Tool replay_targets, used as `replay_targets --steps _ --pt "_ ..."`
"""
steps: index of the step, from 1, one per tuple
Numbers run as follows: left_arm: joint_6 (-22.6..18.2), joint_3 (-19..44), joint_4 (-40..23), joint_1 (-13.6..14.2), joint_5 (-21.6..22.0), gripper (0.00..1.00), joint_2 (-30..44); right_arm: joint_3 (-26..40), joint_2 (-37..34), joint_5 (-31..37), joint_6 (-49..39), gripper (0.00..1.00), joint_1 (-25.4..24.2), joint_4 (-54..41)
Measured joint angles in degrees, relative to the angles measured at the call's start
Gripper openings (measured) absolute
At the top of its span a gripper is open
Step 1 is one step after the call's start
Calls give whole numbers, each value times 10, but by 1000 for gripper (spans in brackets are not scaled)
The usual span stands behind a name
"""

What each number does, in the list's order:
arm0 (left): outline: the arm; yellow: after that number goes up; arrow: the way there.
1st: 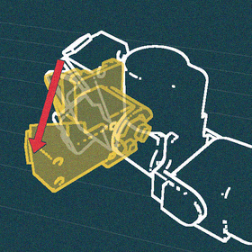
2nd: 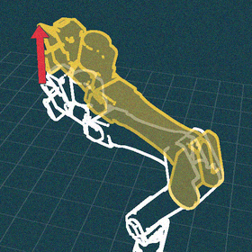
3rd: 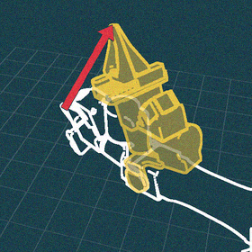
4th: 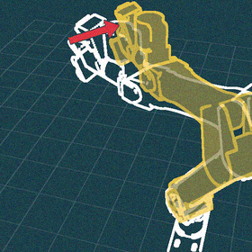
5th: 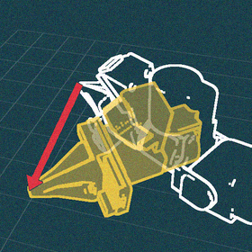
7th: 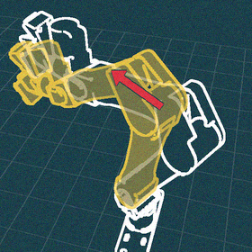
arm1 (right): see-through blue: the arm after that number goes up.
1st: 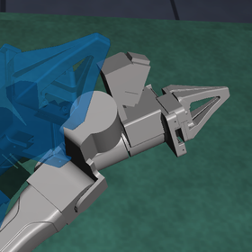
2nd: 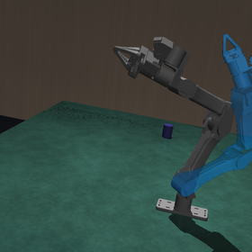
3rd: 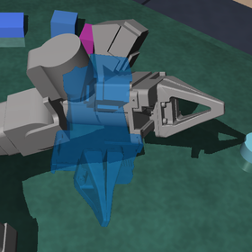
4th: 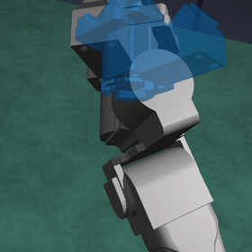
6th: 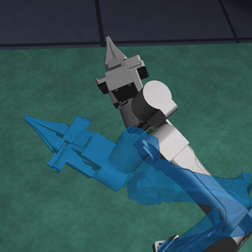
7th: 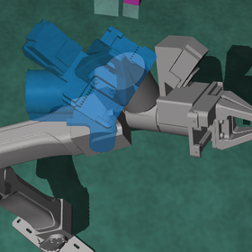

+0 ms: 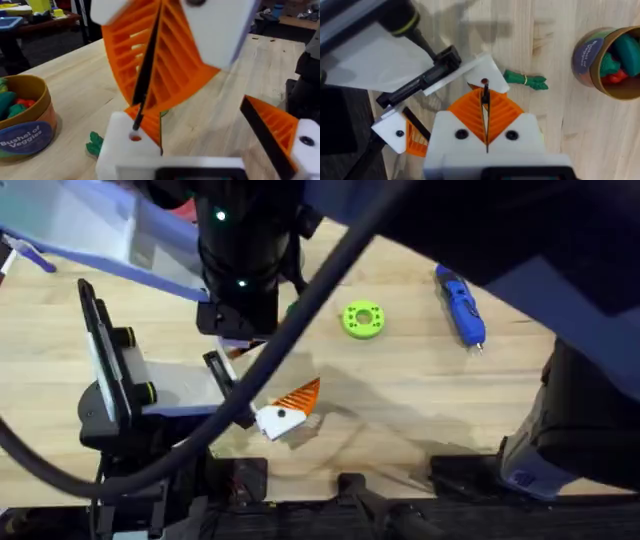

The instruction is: Pick up the gripper from the table and insert it into the empty holder that is missing its gripper. Then pick up a screw, insert it into the mounting hole, and use the screwdriver to tighten it. Finally, clean up the table by picking up the vegetable and placing it into the bucket.

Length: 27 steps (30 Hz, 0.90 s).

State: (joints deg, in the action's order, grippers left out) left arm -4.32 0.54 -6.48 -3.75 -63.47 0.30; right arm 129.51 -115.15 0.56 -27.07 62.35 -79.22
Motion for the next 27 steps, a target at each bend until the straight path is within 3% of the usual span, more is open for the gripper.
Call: replay_targets --steps 27 --pt "0 0 0 0 0 985 0 1 -9 0 0 6 3 0"
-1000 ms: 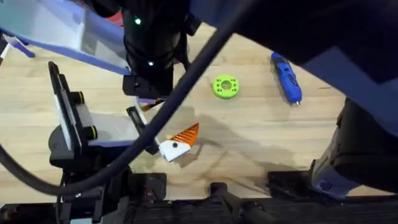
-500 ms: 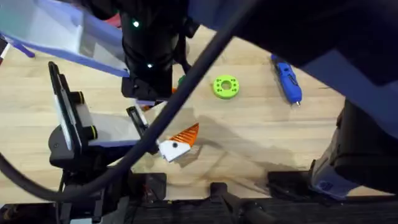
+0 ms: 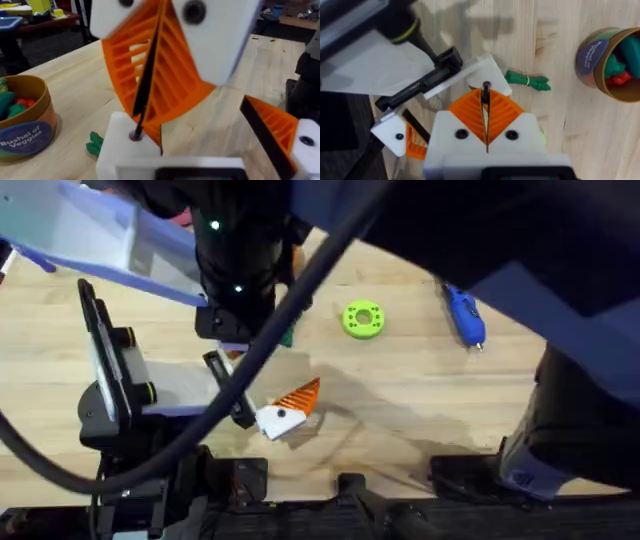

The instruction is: Pick up the gripper from the table and insert it into the empty holder that is missing its gripper. Then pick up a screw, insert it into the mounting hole, and use the screwdriver to tighten it. Finally, clean up the table by picking up the vegetable and placing it into the bucket.

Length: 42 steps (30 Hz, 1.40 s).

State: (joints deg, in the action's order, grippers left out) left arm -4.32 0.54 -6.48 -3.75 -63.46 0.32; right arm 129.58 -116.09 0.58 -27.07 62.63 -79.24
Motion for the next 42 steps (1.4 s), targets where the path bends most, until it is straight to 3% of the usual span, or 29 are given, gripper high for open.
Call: replay_targets --steps 42 --pt "0 0 0 0 -2 986 0 0 -21 0 0 6 0 5"
